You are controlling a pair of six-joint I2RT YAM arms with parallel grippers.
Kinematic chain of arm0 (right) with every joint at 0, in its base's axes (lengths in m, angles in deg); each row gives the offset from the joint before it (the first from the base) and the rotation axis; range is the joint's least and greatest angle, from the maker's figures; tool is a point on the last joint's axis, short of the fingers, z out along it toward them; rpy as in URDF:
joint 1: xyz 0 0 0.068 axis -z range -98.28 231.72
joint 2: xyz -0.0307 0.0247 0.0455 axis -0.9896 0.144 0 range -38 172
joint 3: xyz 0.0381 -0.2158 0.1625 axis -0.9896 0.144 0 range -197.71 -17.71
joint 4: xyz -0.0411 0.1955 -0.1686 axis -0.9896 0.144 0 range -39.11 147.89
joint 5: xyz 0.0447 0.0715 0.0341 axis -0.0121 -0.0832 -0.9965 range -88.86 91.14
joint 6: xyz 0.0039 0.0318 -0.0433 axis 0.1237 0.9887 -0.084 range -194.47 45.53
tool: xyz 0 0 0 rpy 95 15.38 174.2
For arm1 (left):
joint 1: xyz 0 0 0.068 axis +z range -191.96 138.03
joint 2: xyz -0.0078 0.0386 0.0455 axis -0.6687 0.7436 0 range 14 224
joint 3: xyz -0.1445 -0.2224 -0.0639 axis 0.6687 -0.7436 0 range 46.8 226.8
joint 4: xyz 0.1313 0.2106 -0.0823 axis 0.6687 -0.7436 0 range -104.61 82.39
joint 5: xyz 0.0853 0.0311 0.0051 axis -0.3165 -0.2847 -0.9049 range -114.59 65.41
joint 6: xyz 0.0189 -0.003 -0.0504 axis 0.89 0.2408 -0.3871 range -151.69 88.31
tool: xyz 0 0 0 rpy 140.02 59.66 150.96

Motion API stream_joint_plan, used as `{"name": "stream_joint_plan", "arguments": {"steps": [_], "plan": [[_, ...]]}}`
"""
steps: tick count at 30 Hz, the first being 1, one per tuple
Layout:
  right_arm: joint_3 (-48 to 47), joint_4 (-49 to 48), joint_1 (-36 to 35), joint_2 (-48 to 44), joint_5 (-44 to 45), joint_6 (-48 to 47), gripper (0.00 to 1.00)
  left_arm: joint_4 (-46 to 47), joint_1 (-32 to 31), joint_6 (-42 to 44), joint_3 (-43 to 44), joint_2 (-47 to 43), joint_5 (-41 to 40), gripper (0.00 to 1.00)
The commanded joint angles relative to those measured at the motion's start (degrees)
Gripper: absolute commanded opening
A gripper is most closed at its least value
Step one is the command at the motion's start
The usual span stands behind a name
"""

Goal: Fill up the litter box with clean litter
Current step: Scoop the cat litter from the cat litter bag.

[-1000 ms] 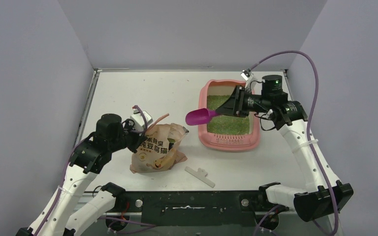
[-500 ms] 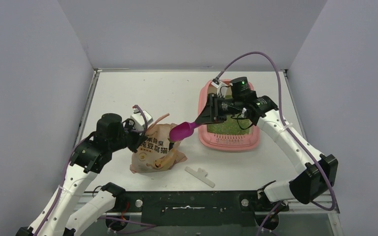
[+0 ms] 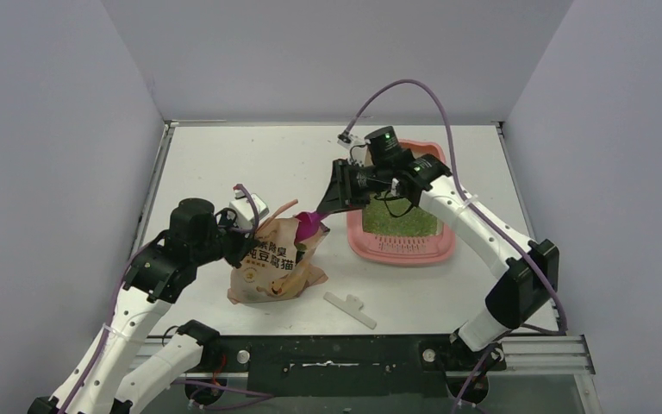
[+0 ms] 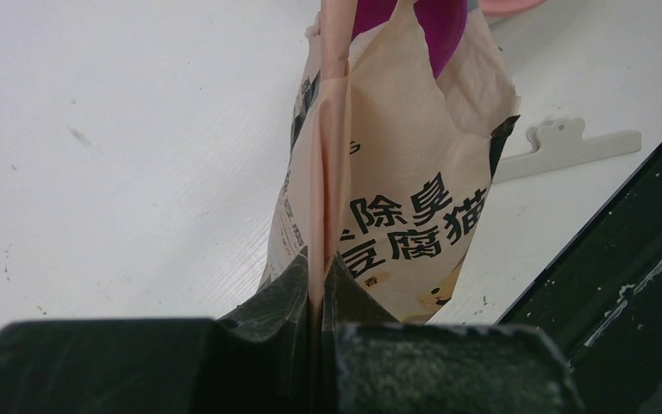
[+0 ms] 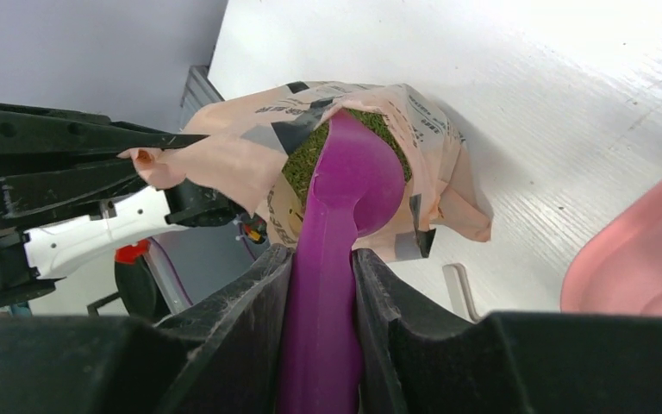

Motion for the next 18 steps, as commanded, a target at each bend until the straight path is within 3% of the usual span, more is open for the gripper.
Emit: {"name": "stream_joint_plan", "arguments": {"steps": [1, 8, 18], "plan": [[-6.52, 5.87, -3.74, 4.76, 2.83, -4.75, 0.0, 6.09, -0.61, -1.11, 2.94, -1.1, 2.85, 0.0], [-9.29, 12.5, -10.21, 13.92, 5.65, -8.4, 0.0, 5.75, -0.79, -0.93, 2.9, -1.25, 2.33, 0.0], [-18.98, 24.62, -10.6, 14.86, 23.36, -11.18, 0.0, 5.24, -0.87, -0.41, 3.01, -1.82, 2.28, 0.0]]}}
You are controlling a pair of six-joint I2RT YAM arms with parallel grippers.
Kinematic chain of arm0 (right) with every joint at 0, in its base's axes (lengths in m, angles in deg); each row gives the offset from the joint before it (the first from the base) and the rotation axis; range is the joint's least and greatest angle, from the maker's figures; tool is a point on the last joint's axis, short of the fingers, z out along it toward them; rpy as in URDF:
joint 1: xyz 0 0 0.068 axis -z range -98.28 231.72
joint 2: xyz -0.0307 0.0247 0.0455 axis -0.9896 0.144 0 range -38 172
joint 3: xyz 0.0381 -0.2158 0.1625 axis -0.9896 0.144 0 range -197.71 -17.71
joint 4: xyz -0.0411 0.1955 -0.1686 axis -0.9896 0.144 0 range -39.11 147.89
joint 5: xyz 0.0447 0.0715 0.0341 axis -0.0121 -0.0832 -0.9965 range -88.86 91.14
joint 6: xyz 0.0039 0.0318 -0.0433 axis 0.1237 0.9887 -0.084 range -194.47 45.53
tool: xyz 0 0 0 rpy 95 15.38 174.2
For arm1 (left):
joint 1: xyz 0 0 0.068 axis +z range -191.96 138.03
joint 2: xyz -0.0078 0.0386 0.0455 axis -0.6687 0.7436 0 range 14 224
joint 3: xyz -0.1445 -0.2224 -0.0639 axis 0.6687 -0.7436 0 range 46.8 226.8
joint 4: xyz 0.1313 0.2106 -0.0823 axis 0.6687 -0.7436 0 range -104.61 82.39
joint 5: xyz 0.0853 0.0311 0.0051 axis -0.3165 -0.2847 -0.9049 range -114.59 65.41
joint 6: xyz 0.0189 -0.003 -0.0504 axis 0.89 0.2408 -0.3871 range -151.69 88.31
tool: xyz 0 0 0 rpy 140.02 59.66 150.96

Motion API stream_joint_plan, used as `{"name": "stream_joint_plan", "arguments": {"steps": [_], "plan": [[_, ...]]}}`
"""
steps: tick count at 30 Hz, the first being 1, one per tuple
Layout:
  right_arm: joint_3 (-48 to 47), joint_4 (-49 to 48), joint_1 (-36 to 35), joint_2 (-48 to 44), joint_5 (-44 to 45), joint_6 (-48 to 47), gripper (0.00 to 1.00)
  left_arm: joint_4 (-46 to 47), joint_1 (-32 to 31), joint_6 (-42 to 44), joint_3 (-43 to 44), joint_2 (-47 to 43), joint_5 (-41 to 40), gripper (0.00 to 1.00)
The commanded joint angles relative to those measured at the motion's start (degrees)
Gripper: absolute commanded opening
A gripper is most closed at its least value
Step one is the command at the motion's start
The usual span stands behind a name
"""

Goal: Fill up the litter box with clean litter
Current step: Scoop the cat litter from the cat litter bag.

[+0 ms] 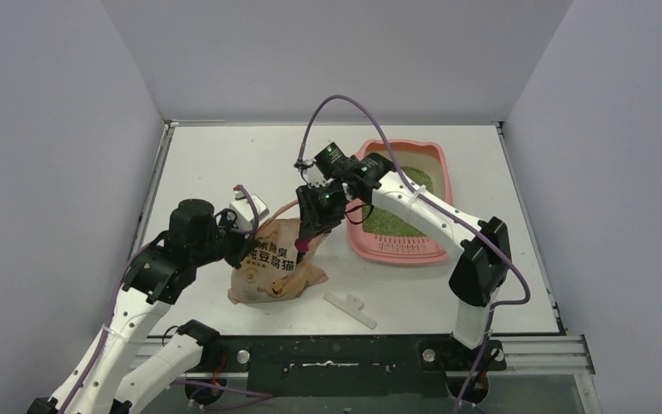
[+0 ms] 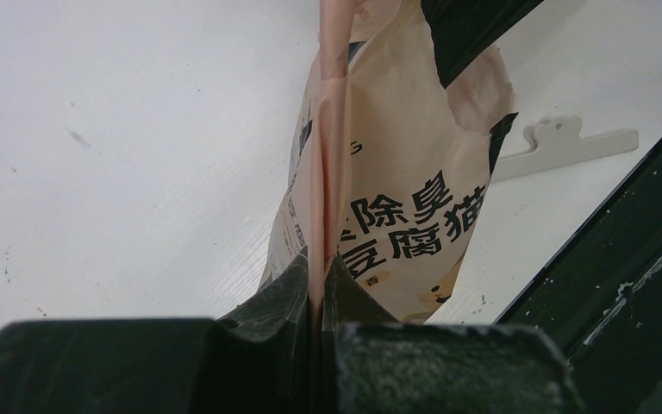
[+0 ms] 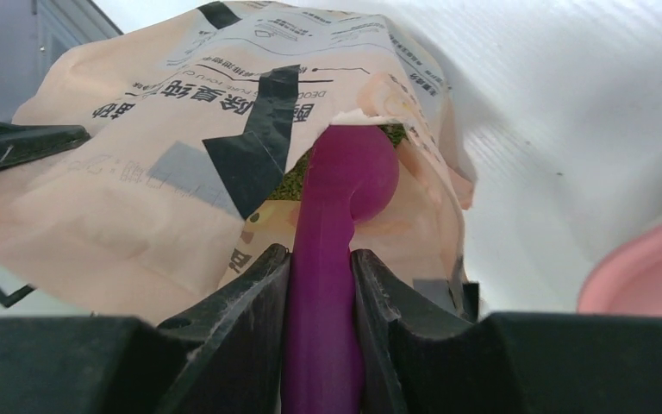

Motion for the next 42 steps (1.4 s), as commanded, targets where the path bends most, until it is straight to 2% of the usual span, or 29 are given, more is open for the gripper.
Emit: {"name": "stream_joint_plan", "arguments": {"steps": [1, 5, 10, 15, 23, 26, 37, 42], "plan": [[-5.97, 10.11, 0.74, -1.23, 14.54, -3.97, 0.0, 5.44, -0.54, -0.45, 2.97, -1.41, 2.43, 0.0], [-7.3, 10.99, 0.57, -1.51, 14.69, -4.38, 0.0, 5.95, -0.55, -0.45, 2.49, -1.45, 2.81, 0.0], [-2.23, 4.81, 0.4, 0.78, 2.92, -4.1, 0.0, 5.97, -0.55, -0.58, 2.34, -1.35, 3.35, 0.0], [4.16, -5.28, 0.03, 2.31, -6.31, 0.89, 0.0, 5.97, -0.64, -0.71, 2.23, -1.1, 3.69, 0.0], [8.56, -16.0, 1.1, -0.42, -10.67, 7.91, 0.0, 6.38, -0.68, -0.89, 1.97, -0.71, 4.11, 0.0], [8.73, -16.39, 1.99, -0.96, -10.11, 8.69, 0.0, 6.56, -0.7, -0.96, 1.81, -0.56, 4.45, 0.0], [24.02, -44.71, 7.98, -7.01, -24.07, 26.87, 0.0, 6.98, -0.81, -1.16, 1.83, 0.1, 4.95, 0.0], [27.15, -52.05, 8.25, -7.51, -26.24, 32.18, 0.0, 6.62, -0.87, -1.3, 2.04, -0.02, 4.73, 0.0]]}}
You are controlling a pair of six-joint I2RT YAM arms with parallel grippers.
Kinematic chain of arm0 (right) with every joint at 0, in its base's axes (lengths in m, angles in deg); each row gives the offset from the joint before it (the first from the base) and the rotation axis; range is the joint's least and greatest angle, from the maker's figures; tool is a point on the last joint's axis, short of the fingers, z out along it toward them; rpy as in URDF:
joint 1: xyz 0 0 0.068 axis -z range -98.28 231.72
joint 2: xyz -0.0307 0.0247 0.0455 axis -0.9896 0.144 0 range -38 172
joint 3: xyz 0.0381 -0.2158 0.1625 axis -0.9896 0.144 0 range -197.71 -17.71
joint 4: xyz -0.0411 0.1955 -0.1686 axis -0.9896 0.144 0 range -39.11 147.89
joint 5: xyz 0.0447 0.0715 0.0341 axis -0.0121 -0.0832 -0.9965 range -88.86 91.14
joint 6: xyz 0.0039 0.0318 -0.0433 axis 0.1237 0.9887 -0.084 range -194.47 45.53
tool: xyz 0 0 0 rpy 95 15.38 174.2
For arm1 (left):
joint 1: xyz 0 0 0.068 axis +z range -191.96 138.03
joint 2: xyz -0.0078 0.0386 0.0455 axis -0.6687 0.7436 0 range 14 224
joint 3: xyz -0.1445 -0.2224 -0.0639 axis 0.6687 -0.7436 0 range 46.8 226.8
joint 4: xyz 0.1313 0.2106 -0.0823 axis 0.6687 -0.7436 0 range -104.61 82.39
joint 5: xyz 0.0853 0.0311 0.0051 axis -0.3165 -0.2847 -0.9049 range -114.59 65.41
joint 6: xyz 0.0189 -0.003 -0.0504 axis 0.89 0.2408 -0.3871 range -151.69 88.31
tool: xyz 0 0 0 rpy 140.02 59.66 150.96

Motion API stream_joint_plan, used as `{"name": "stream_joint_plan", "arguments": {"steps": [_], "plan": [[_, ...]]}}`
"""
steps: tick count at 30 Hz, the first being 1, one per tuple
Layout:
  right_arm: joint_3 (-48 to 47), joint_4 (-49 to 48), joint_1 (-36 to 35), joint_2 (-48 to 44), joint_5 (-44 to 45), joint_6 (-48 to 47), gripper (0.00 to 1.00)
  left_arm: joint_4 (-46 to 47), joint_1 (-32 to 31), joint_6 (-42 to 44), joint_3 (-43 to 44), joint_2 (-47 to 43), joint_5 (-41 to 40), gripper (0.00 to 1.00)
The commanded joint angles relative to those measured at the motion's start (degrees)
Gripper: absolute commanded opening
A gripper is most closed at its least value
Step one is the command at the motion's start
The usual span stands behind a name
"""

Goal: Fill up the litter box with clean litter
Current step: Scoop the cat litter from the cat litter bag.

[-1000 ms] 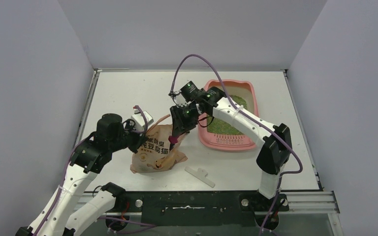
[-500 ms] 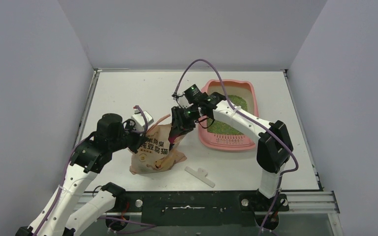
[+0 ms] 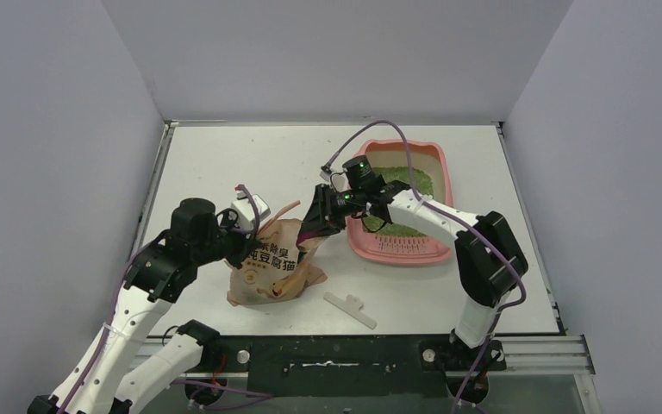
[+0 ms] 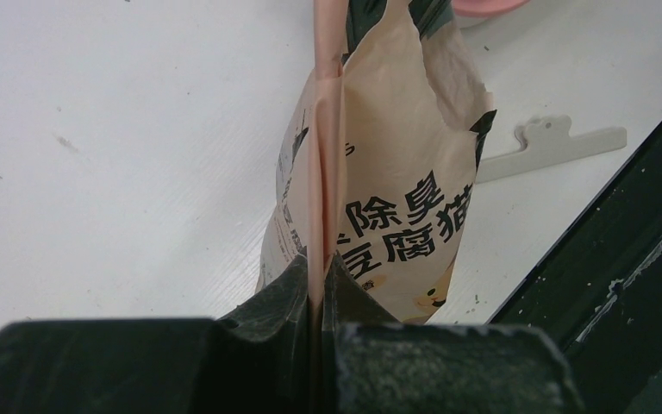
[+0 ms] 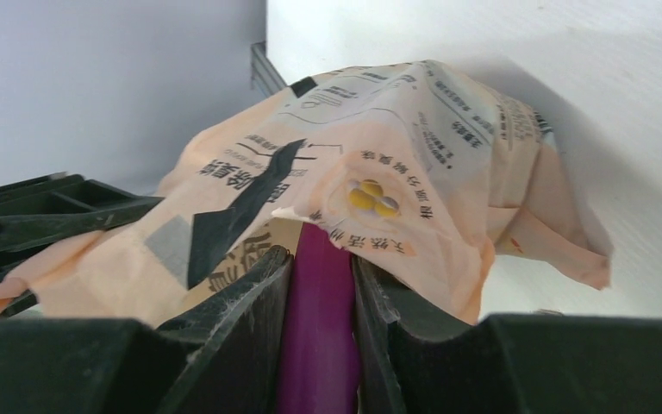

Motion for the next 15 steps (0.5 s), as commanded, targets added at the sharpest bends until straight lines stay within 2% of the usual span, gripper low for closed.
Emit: {"name": "stream_joint_plan", "arguments": {"steps": [1, 5, 15], "plan": [[1.54, -14.76, 0.05, -4.15, -5.84, 8.2, 0.0, 6.3, -0.87, -1.26, 2.12, -0.72, 3.31, 0.0], [4.41, -24.49, 0.91, -4.59, -7.01, 13.69, 0.0, 5.95, -0.83, -1.26, 2.29, -1.13, 2.87, 0.0], [10.23, -37.68, 3.81, -6.34, -8.46, 23.09, 0.0, 5.65, -0.92, -1.16, 2.91, -0.59, 2.52, 0.0]]}}
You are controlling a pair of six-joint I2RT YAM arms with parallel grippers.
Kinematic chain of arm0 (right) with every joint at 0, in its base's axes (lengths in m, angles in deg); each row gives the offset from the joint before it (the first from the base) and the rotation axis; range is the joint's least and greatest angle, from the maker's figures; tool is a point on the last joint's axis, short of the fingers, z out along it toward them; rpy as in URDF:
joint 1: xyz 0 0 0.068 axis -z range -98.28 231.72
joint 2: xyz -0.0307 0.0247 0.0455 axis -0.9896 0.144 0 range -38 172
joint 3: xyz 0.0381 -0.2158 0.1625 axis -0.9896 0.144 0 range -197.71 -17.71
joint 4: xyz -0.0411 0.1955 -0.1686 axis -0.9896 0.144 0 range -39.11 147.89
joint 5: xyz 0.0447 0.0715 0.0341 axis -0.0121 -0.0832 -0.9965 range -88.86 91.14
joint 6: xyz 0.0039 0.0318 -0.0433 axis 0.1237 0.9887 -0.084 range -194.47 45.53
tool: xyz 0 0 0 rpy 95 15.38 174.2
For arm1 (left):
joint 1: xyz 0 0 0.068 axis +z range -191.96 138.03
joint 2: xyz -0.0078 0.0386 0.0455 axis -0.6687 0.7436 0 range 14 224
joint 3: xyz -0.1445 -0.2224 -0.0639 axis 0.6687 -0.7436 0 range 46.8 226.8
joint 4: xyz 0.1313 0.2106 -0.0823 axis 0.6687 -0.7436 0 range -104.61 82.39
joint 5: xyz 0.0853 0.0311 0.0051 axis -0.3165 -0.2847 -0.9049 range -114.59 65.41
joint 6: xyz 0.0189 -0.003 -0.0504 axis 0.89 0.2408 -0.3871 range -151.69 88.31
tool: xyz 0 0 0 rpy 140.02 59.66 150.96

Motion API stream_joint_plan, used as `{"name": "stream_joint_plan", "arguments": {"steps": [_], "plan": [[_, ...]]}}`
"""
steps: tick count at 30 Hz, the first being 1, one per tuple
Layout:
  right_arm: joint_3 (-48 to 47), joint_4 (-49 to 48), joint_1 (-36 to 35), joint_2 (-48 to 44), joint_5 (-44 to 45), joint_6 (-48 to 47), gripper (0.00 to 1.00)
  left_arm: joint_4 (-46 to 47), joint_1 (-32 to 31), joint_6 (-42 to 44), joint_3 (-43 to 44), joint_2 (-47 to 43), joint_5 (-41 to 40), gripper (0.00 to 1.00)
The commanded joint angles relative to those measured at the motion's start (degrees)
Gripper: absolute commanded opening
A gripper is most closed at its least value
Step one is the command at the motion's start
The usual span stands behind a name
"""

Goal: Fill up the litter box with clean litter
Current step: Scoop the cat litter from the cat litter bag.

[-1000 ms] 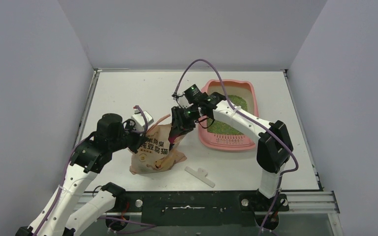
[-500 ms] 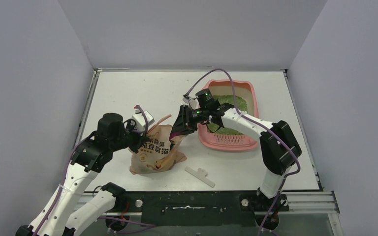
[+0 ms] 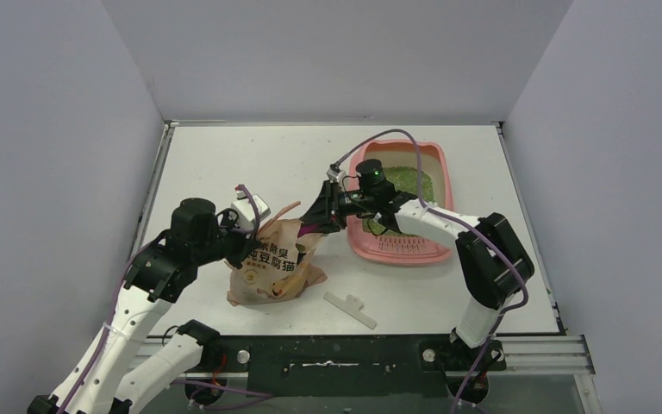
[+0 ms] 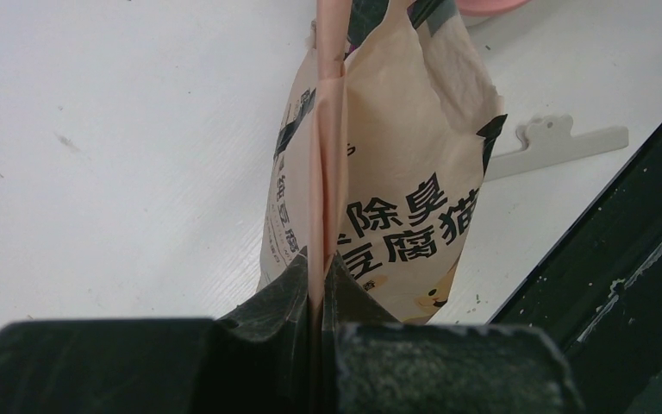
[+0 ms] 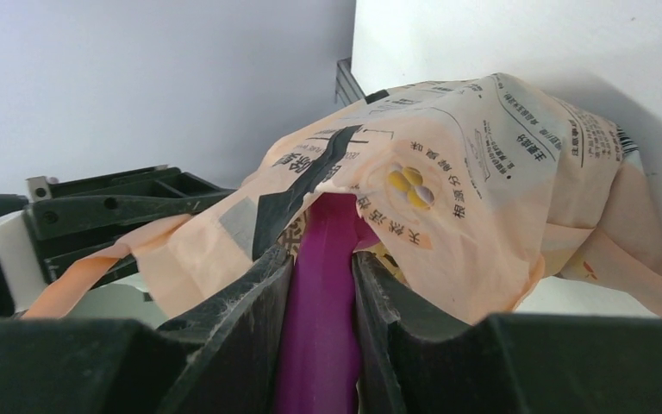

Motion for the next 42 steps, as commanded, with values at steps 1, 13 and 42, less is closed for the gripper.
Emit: {"name": "stream_joint_plan", "arguments": {"steps": [1, 13, 42], "plan": [[1.59, -15.89, 1.6, -4.77, -2.2, 7.73, 0.0, 5.7, -0.91, -1.12, 2.93, -0.46, 2.81, 0.0], [8.11, -27.94, 5.61, -7.61, -1.96, 16.75, 0.0, 5.7, -1.01, -0.95, 2.67, -1.33, 1.88, 0.0], [13.91, -8.51, 13.2, -18.15, -4.9, 5.6, 0.0, 7.37, -1.23, -1.11, 2.66, -1.45, 1.33, 0.0]]}}
